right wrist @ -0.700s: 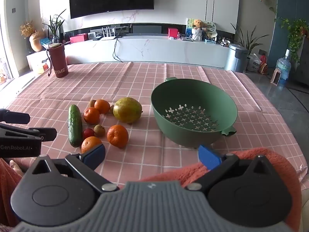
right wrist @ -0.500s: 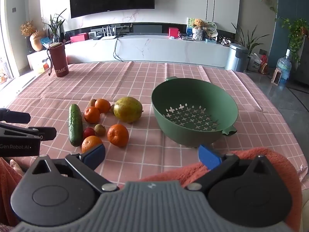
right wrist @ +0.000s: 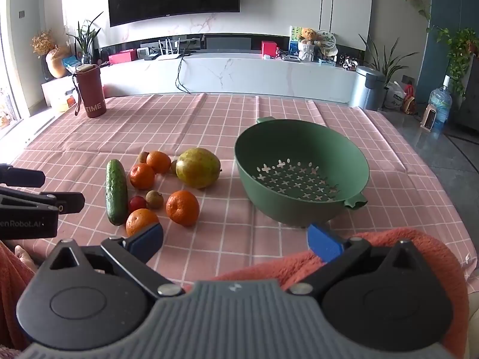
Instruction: Organize fruits
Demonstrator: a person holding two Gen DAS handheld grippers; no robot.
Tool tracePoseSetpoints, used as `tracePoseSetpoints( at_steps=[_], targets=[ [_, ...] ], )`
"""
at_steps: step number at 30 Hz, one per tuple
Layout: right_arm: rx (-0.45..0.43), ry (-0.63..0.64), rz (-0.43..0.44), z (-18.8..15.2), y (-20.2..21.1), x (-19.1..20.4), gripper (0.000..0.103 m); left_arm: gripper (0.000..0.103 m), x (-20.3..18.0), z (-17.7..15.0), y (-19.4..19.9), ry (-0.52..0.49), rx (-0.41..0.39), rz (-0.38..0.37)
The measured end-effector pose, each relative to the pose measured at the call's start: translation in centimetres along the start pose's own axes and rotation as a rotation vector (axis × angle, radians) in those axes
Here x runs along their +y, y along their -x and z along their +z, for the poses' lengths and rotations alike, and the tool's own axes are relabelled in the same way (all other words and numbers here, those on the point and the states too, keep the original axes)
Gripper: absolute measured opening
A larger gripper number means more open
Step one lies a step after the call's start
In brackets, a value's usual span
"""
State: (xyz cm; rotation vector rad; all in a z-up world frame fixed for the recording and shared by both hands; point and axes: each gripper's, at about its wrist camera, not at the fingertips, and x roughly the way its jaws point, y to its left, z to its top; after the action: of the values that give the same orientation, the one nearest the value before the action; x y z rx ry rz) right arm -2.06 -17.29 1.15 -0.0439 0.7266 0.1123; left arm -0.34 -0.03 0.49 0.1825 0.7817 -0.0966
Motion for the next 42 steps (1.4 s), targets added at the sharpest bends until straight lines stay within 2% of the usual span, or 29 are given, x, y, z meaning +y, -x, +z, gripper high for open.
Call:
tracePoseSetpoints(
  at_steps=[42],
  targets=[
    [0.002,0.006,-0.005,-0.12,-0.11,0.08,0.099,0.082,0.32,0.02,0.58,0.001,-0.004,0.001]
  ],
)
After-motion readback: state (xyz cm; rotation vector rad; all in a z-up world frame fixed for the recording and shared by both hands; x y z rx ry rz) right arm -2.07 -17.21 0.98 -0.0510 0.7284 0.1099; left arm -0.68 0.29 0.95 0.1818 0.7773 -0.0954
